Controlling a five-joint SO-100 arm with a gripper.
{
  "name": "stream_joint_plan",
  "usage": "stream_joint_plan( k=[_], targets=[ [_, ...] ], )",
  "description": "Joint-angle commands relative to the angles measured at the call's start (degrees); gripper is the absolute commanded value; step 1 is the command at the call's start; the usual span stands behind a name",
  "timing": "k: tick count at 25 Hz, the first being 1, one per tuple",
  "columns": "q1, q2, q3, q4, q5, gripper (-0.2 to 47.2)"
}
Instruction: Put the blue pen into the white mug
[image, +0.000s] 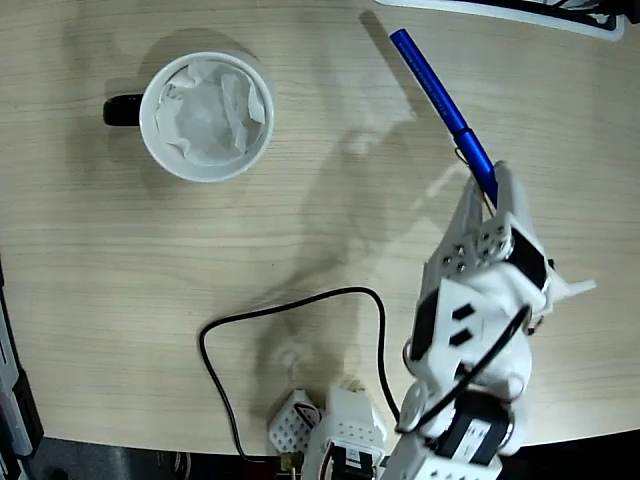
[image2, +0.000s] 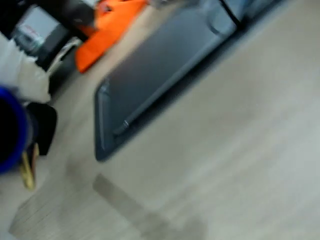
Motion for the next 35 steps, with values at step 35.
stream_joint_plan(
  k=[35],
  targets=[
    [-27.86,38.32,52.29,-72.69,-73.04,0.1]
  ],
)
